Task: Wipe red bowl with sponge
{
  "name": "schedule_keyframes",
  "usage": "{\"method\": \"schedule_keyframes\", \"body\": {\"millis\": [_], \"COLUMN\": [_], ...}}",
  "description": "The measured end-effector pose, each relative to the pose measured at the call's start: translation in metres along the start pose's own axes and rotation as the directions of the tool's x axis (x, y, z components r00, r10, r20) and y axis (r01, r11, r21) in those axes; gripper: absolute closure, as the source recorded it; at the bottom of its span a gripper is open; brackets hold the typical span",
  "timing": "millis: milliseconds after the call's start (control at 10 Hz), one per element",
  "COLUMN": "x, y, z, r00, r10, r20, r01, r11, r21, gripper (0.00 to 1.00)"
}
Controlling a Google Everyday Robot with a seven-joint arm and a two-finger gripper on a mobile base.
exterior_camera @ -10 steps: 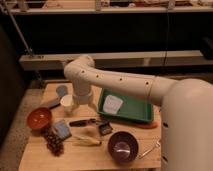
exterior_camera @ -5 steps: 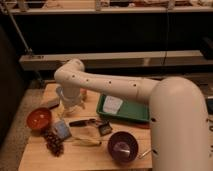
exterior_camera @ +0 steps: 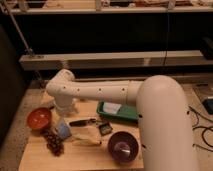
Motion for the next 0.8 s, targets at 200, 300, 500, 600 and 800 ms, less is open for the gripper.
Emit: {"method": "schedule_keyframes", "body": {"millis": [200,300,500,600,800], "x": [0.0077,0.0085,0.0081,0.0084,0.0074], "y": [0.0028,0.0007,0.0041,0.0018,0.0039], "z": [0.0109,0.0119,0.0116,0.0118,0.0126], "r00": [1.000,1.000,1.000,1.000,1.000], "r10": [0.018,0.020,0.023,0.020,0.024], "r20": [-0.016,-0.014,-0.016,-0.014,-0.013], "r01": [-0.018,-0.020,-0.024,-0.021,-0.024], "r11": [0.999,0.999,0.999,0.999,0.999], "r21": [-0.035,-0.036,-0.040,-0.038,-0.038], "gripper": [0.27,0.27,0.27,0.27,0.27]}}
